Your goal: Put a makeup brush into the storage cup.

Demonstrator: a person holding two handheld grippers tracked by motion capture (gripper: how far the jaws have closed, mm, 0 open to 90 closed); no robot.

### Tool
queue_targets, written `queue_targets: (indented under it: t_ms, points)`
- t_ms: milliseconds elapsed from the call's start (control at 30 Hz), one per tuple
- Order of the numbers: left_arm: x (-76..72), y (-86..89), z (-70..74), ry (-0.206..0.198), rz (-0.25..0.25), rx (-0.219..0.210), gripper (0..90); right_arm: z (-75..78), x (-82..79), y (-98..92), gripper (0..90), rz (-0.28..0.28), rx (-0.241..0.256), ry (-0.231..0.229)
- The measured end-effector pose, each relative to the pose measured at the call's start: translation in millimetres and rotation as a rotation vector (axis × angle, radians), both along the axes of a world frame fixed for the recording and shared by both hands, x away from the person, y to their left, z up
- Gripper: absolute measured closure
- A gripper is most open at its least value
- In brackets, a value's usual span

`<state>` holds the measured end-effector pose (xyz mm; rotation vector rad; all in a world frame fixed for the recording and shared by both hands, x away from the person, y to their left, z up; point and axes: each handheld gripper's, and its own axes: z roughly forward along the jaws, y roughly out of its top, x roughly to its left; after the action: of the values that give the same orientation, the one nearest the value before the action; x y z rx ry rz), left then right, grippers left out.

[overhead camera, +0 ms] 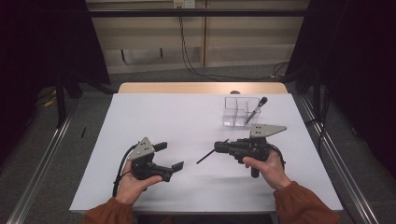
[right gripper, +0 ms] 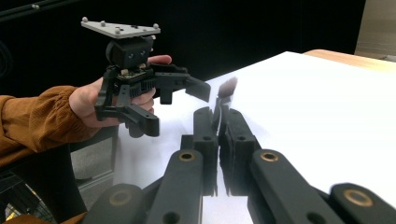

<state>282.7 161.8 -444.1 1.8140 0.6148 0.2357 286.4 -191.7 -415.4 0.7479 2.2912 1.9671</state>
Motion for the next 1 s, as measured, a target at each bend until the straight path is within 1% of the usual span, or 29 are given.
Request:
queue_targets:
  t_ms: [33, 67, 100, 133, 200, 233, 300, 367, 400, 433, 467, 567, 667, 733, 767, 800, 833, 867, 933, 967, 1000]
  points:
    - [-0.5, 1.1, 0.4, 0.002, 0.007, -0.003, 2.5, 0.2, 0.0, -0.9, 86.2, -0.002, 0.000, -0.005]
    - [-0.8, 1.8, 0.9, -0.003, 0.013, -0.006, 2.4, 0.6, -0.2, -1.9, 86.1, -0.008, -0.002, -0.008]
    - [-1.1, 2.9, 1.8, -0.009, 0.019, 0.002, 2.4, 0.9, -0.2, -3.0, 86.1, -0.009, -0.003, -0.008]
    - [-2.2, 4.4, 2.6, -0.014, 0.029, -0.003, 2.4, 1.2, -0.3, -4.0, 86.1, -0.011, -0.007, -0.008]
    - [-2.9, 7.9, 3.5, -0.011, 0.033, -0.009, 1.8, 1.9, -0.9, -7.2, 86.1, -0.018, -0.011, -0.005]
    - [-4.0, 10.3, 3.7, -0.010, 0.044, -0.007, 1.6, 2.1, -0.9, -8.2, 86.1, -0.020, -0.010, -0.005]
    - [-5.9, 15.7, 3.1, -0.033, 0.056, 0.006, 1.6, 2.7, -1.0, -11.7, 86.1, -0.028, -0.008, -0.004]
    - [-6.8, 19.2, 2.2, -0.041, 0.060, 0.016, 1.5, 3.2, -1.2, -14.3, 86.1, -0.034, -0.003, 0.002]
    - [-7.1, 20.7, 2.2, -0.046, 0.070, 0.016, 1.6, 3.3, -0.9, -15.4, 86.1, -0.036, -0.002, 0.003]
    - [-7.5, 21.7, 2.0, -0.040, 0.071, 0.002, 1.6, 3.4, -0.8, -16.4, 86.1, -0.043, -0.006, 0.001]
    - [-8.3, 23.2, 2.5, -0.035, 0.075, -0.003, 1.6, 3.3, -0.6, -17.3, 86.1, -0.046, -0.005, 0.002]
    - [-9.9, 27.4, 3.9, -0.052, 0.099, 0.009, 1.9, 2.8, -0.6, -19.6, 86.1, -0.051, -0.016, 0.009]
    - [-11.8, 35.3, 4.2, -0.058, 0.122, 0.025, 2.2, 2.6, -0.5, -21.0, 86.1, -0.055, -0.017, 0.010]
    - [-12.7, 40.6, 3.2, -0.044, 0.139, 0.005, 2.1, 2.8, -0.9, -22.0, 86.1, -0.057, -0.022, 0.009]
    - [-13.0, 43.2, 2.9, -0.042, 0.139, 0.007, 2.1, 2.8, -1.0, -22.8, 86.1, -0.060, -0.020, 0.008]
    - [-13.1, 45.3, 3.0, -0.052, 0.145, 0.013, 2.2, 3.1, -1.4, -23.8, 86.1, -0.061, -0.020, 0.013]
    - [-14.5, 47.1, 2.8, -0.046, 0.157, 0.000, 2.2, 3.2, -1.4, -24.6, 86.1, -0.065, -0.020, 0.011]
    - [-14.5, 47.1, 2.8, -0.046, 0.157, 0.000, 2.1, 3.4, -1.6, -25.8, 86.1, -0.070, -0.021, 0.009]
    - [-16.8, 54.6, 3.4, -0.057, 0.167, -0.004, 2.0, 3.7, -2.2, -28.3, 86.1, -0.078, -0.021, 0.010]
    - [-17.4, 57.6, 3.8, -0.063, 0.170, 0.002, 1.8, 4.0, -2.7, -29.9, 86.2, -0.087, -0.021, 0.008]
    - [-18.1, 60.3, 3.7, -0.066, 0.173, -0.006, 2.0, 4.3, -3.2, -31.4, 86.1, -0.090, -0.021, 0.008]
